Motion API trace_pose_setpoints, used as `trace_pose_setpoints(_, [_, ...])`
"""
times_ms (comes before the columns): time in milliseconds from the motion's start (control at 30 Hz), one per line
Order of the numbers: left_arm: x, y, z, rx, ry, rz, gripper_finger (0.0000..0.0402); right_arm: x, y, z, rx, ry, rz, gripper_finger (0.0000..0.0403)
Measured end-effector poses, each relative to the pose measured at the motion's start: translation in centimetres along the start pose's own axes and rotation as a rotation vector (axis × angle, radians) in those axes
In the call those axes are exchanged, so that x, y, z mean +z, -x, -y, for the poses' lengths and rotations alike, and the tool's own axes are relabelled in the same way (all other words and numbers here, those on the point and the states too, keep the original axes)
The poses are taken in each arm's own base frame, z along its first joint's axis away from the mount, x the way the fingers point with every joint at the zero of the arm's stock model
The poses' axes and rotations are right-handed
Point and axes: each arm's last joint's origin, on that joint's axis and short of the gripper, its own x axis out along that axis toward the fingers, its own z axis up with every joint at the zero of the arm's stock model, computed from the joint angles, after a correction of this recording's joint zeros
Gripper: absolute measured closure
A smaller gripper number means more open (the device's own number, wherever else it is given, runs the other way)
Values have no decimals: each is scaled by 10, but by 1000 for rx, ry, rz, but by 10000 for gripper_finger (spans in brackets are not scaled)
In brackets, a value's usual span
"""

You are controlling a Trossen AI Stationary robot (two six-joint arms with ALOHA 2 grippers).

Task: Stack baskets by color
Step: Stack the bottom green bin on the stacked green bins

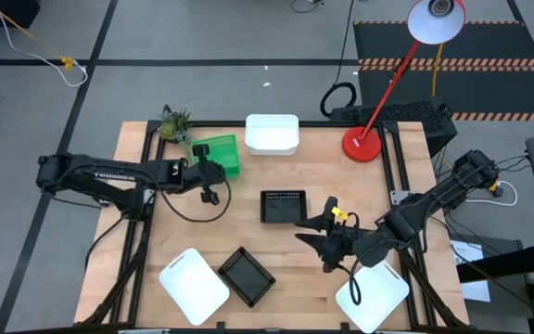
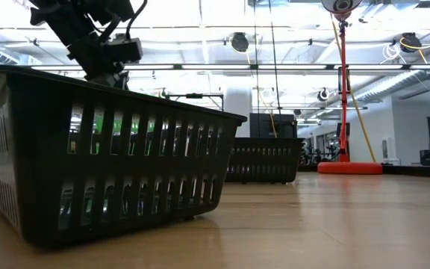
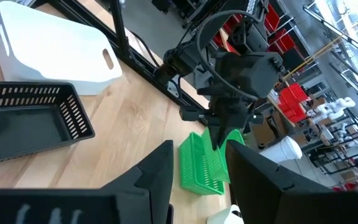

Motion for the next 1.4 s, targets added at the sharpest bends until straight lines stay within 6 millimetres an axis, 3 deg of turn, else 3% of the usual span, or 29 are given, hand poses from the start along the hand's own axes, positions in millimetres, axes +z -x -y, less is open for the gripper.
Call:
trace_pose_setpoints(267, [-2, -16, 1, -6, -9, -59, 374, 0, 0, 0, 0, -3, 3, 264])
trace_pose_setpoints(433, [-3, -24, 0, -4, -11, -89, 390, 0, 0, 0, 0, -7, 3, 264])
trace_pose_setpoints(567, [-3, -25, 2, -29, -32, -82, 392, 0, 0, 0, 1, -10, 3, 264])
trace_pose_setpoints(767, [-3, -25, 2, -32, -42, -85, 365, 0, 0, 0, 1, -21, 2, 264])
trace_pose_setpoints(1033, [-3, -25, 3, -85, -67, -69, 393, 0, 0, 0, 1, -29, 2, 264])
trace_pose_setpoints(1267, [-6, -24, 4, -95, -76, -96, 366, 0, 0, 0, 1, -29, 2, 264])
trace_pose_setpoints(1400, [-7, -24, 4, -99, -80, -108, 372, 0, 0, 0, 1, -29, 2, 264])
